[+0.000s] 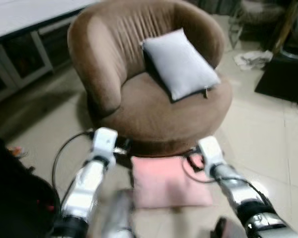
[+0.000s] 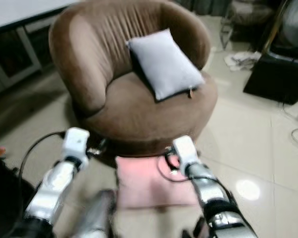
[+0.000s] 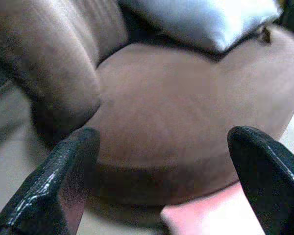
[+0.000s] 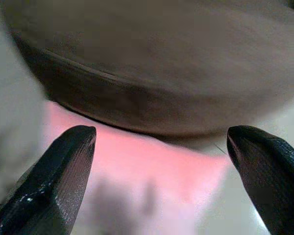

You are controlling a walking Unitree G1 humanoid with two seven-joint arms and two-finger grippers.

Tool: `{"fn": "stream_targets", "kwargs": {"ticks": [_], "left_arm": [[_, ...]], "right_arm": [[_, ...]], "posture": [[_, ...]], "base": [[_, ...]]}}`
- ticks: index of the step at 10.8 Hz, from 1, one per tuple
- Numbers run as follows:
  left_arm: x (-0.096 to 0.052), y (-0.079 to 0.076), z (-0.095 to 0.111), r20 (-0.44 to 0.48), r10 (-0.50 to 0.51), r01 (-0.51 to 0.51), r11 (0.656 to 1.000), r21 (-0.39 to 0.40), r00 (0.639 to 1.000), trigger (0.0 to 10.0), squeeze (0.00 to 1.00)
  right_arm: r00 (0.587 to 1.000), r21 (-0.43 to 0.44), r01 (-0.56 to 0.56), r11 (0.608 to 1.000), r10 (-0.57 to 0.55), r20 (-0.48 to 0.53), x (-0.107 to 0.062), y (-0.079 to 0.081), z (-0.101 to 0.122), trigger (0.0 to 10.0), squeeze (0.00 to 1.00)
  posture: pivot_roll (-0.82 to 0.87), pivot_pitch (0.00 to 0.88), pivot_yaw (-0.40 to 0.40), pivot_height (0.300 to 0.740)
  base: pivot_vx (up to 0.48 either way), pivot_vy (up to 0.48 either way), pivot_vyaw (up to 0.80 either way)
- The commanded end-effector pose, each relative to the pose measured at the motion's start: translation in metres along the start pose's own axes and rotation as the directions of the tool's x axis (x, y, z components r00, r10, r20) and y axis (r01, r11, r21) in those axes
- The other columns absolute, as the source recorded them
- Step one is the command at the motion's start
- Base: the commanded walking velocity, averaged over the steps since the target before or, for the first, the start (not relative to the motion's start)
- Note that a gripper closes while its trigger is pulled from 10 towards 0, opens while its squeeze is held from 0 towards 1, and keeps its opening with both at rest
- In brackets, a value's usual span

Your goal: Move the pillow to the sofa from floor

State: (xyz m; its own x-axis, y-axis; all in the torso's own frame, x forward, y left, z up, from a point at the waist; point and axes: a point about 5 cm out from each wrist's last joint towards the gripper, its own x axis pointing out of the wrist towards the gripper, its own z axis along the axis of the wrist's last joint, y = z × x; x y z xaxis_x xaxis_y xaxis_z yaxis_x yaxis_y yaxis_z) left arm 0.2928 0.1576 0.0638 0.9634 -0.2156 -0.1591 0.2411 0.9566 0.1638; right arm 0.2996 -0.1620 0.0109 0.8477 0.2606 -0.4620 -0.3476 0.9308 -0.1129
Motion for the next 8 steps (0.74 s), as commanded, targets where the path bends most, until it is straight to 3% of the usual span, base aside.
{"fn": "stream_targets", "kwargs": {"ticks": [1, 3, 8], "left_arm": [[-0.0032, 0.0033, -0.0059, -0.025, 0.002, -0.002, 1.000, 0.005, 1.000, 10.0, 0.00], [-0.0035, 0.0037, -0.0059, -0.025, 0.000, 0.000, 1.000, 0.009, 1.000, 10.0, 0.00], [-0.0048, 0.0042, -0.0064, -0.027, 0.005, -0.005, 1.000, 0.015, 1.000, 10.0, 0.00]], "right_arm": [[1.000, 0.009, -0.018, 1.000, 0.018, 0.012, 0.0024, 0.0070, 0.0028, 10.0, 0.00], [1.000, 0.010, -0.020, 1.000, 0.020, 0.011, 0.0026, 0.0077, 0.0020, 10.0, 0.00], [0.999, -0.026, -0.039, 0.999, 0.040, 0.014, 0.0028, 0.0096, 0.0022, 10.0, 0.00]], "posture": [[0.14, 0.000, 0.021, 0.462], [0.14, 0.000, 0.023, 0.462], [0.15, 0.000, 0.017, 0.462]], "base": [[0.337, 0.000, 0.00], [0.321, 0.000, 0.00], [0.000, 0.000, 0.00]]}}
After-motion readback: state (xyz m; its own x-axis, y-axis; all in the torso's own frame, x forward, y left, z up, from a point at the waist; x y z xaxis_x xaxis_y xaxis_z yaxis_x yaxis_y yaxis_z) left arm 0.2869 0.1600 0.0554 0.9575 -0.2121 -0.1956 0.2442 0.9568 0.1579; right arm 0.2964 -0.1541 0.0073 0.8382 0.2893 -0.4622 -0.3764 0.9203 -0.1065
